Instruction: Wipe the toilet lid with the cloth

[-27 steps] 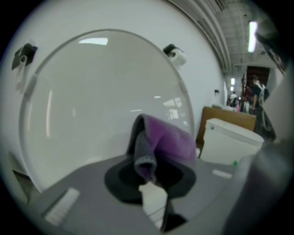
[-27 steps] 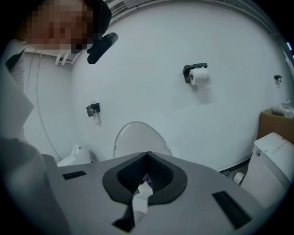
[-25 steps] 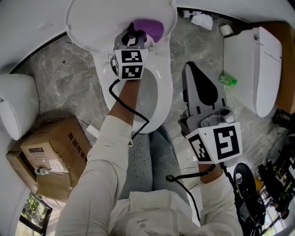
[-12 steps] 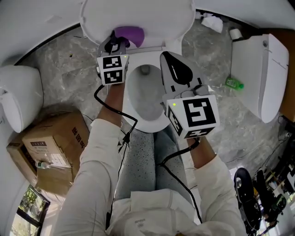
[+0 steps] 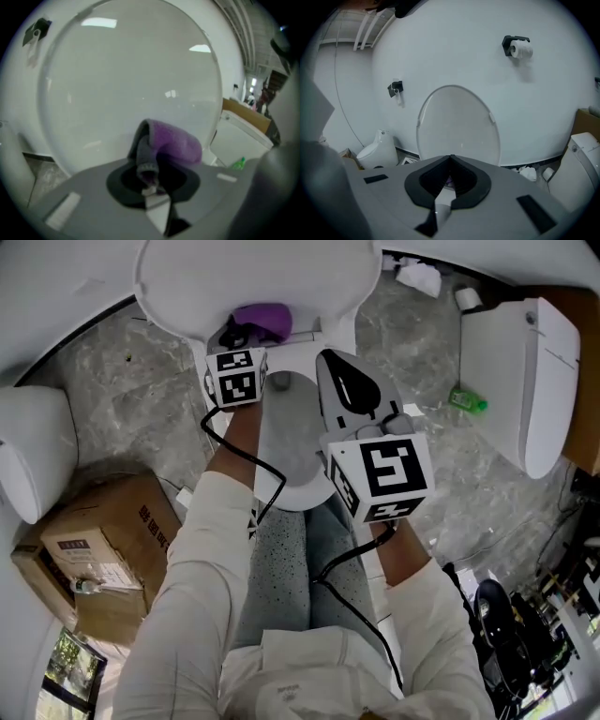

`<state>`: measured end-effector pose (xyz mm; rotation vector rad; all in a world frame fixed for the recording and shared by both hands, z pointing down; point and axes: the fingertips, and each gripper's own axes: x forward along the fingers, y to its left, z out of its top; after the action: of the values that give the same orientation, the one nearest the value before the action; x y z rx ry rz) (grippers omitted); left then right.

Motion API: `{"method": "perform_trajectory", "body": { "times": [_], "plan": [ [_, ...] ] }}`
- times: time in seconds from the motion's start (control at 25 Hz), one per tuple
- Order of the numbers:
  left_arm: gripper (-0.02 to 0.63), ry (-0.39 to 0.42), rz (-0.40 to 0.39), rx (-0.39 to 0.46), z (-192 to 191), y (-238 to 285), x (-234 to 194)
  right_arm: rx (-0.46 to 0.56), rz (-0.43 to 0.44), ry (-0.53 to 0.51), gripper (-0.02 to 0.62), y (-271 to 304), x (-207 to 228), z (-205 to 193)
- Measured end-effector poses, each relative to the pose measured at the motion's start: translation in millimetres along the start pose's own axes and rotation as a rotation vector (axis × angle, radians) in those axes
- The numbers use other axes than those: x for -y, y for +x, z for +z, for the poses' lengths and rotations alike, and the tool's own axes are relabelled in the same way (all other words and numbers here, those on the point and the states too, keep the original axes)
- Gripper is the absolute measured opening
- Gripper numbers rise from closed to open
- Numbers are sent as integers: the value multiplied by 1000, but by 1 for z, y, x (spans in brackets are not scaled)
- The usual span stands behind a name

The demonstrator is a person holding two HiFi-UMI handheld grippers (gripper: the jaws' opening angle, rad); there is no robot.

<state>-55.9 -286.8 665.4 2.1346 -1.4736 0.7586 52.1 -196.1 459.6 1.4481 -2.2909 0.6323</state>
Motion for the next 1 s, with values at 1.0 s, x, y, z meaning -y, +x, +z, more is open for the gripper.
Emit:
{"method": "perform_trajectory", "body": {
  "times": [1.0],
  "plan": [
    [55,130,-208,119,57,-70,95,-11,-38,-27,15,-45,4,6]
  ]
}}
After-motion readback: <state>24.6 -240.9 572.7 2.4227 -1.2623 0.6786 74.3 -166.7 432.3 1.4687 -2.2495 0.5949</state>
